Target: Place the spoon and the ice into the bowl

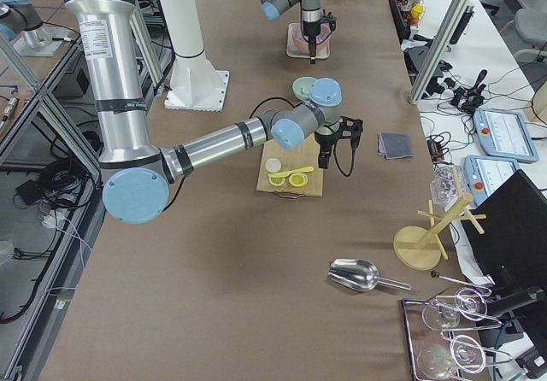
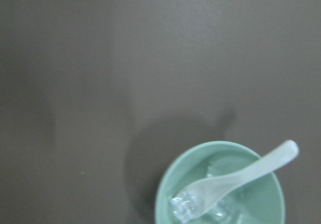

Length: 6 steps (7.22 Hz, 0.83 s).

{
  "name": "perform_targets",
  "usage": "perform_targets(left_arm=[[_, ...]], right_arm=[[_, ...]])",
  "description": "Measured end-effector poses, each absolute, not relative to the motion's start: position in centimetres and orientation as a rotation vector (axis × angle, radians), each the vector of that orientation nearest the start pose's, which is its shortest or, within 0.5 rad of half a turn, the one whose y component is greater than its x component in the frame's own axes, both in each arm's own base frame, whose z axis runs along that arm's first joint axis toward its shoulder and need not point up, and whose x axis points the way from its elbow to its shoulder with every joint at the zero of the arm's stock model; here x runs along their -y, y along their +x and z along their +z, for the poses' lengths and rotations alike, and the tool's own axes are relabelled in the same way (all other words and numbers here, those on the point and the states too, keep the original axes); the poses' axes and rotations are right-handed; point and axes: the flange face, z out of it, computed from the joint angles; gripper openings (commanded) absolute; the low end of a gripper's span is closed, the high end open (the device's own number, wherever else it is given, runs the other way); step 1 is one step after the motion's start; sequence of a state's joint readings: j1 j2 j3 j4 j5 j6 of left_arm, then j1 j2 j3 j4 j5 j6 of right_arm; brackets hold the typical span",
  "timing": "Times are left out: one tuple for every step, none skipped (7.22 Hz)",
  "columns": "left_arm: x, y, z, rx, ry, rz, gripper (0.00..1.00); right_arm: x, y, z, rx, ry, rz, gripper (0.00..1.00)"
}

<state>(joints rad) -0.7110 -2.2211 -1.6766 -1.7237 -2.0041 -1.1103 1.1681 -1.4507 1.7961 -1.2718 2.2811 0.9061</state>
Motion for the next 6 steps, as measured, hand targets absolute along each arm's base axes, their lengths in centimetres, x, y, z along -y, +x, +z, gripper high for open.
perform_targets(left_arm=[[51.4,40.2,23.5,-0.931,0.179,0.017,0.98],[51.7,35.1,26.6,-0.881,0.203,0.075,0.98],[51.9,30.2,30.3,-0.830,0.222,0.132,0.98],[52.2,25.0,34.5,-0.788,0.227,0.181,0.98],[52.3,19.5,39.1,-0.756,0.225,0.227,0.98],[51.9,13.6,44.1,-0.725,0.226,0.273,0.98]], right_arm=[[52.8,-13.4,46.2,0.921,0.082,0.212,1.00],[52.9,-11.7,47.3,0.920,0.093,0.188,1.00],[52.9,-10.1,48.5,0.915,0.109,0.161,1.00],[53.0,-8.3,49.9,0.903,0.131,0.128,1.00],[53.1,-6.3,51.7,0.886,0.152,0.090,1.00],[53.2,-4.4,53.6,0.869,0.165,0.054,1.00]])
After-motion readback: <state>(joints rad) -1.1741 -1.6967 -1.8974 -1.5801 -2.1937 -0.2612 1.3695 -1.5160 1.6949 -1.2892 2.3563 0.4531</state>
